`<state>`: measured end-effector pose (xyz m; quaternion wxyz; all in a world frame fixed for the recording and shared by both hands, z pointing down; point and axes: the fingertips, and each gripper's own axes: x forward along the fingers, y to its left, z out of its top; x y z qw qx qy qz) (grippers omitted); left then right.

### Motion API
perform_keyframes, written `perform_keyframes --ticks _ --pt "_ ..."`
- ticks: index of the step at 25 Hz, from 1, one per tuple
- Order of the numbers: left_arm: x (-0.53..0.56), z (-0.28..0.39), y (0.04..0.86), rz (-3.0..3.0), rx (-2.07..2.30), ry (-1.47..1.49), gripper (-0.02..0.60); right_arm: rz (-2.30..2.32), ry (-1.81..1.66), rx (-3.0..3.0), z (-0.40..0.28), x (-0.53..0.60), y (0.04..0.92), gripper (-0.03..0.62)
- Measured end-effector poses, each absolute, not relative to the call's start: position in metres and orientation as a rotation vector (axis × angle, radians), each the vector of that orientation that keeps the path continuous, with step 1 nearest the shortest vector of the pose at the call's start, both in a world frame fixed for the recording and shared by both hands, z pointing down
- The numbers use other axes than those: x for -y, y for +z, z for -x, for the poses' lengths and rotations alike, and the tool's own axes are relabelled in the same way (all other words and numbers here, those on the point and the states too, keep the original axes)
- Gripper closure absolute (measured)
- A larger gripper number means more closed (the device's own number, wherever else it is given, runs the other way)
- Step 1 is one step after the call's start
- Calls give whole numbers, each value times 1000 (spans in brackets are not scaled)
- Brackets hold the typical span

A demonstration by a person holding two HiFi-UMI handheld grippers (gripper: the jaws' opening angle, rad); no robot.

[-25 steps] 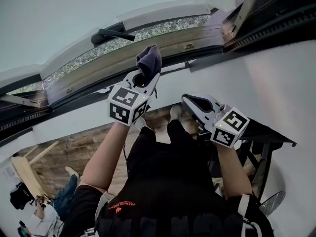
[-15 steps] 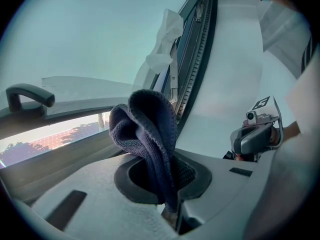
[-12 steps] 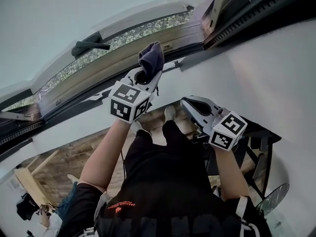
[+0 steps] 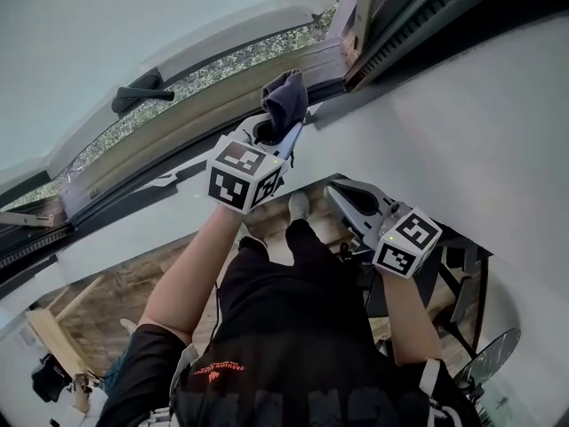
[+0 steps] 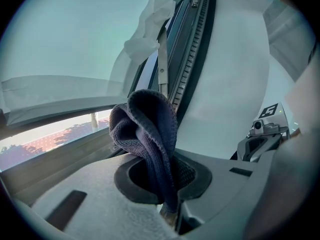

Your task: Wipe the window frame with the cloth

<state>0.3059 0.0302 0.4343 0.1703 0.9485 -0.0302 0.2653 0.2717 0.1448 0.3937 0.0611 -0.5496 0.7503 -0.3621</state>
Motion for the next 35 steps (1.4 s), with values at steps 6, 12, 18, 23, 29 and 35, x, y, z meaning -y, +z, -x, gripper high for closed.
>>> perform_keyframes --ticks 6,12,18,23,29,35 --pt "-39 -333 434 -2698 52 747 528 1676 -1101 -2247 -284 -154 397 589" --pt "-49 -356 431 -2700 22 744 528 1685 -1108 -2234 -293 -161 396 589" --pt "-54 -364 429 -2705 -11 724 528 1687 -1114 -2236 -295 -162 398 589" --pt "-49 -344 419 -2730 -5 672 528 1660 -1110 -2270 -286 -149 396 589" --pt "-21 -286 407 -2751 116 638 528 1573 -1114 -2357 -246 -122 391 589" --pt "16 -198 404 -2722 290 609 528 1455 -1118 -2466 -186 -86 383 589"
